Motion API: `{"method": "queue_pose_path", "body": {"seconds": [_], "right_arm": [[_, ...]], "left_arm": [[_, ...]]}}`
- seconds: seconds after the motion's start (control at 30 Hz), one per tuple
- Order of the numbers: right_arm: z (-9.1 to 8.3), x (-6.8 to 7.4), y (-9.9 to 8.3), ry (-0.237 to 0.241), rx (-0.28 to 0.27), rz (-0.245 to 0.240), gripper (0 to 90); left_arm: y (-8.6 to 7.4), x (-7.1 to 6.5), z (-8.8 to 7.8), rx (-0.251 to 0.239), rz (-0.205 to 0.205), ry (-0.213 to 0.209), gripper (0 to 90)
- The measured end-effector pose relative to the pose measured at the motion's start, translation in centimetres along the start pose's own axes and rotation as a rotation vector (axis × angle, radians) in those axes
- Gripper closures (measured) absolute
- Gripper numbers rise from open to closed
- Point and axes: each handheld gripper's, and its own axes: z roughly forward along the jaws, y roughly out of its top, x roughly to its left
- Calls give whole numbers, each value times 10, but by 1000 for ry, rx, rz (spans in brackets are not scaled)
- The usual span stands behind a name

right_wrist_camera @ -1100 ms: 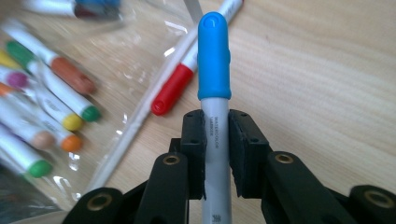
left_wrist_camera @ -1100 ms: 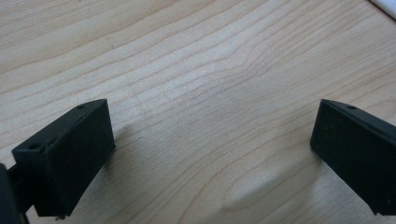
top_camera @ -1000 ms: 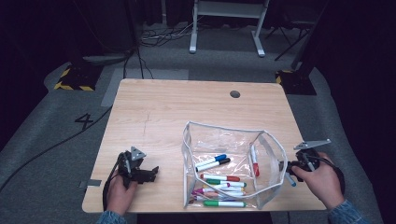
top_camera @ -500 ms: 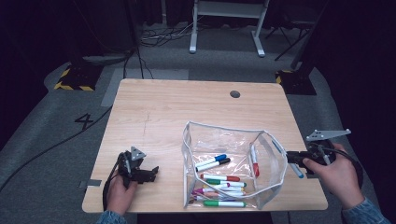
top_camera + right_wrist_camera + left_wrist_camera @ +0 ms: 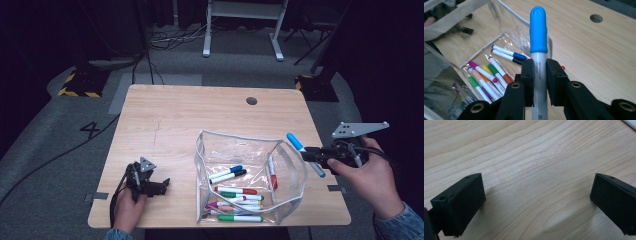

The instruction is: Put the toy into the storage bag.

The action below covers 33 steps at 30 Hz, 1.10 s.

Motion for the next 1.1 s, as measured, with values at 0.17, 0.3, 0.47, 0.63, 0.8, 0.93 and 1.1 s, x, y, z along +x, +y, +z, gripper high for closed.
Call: {"method": "queue_pose_path", "body": {"seconds": [0.17, 0.3, 0.47, 0.63, 0.8, 0.93, 1.1], "right_arm": [[2, 17, 14, 49, 1, -50, 771], [10, 32, 24, 98, 7, -83, 771], [22, 48, 34, 149, 25, -120, 771], [35, 64, 43, 198, 48, -166, 771], [52, 77, 48, 235, 84, -212, 771], [65, 87, 52, 261, 114, -234, 771], [85, 97, 51, 292, 162, -264, 771]], "left_arm": [[0, 0, 0, -3, 0, 0, 0], [0, 0, 0, -3, 0, 2, 0], [1, 0, 0, 1, -9, 0, 0], [1, 0, 0, 1, -5, 0, 0], [1, 0, 0, 1, -5, 0, 0], [1, 0, 1, -2, -7, -1, 0], [1, 1, 1, 0, -3, 0, 0]]}}
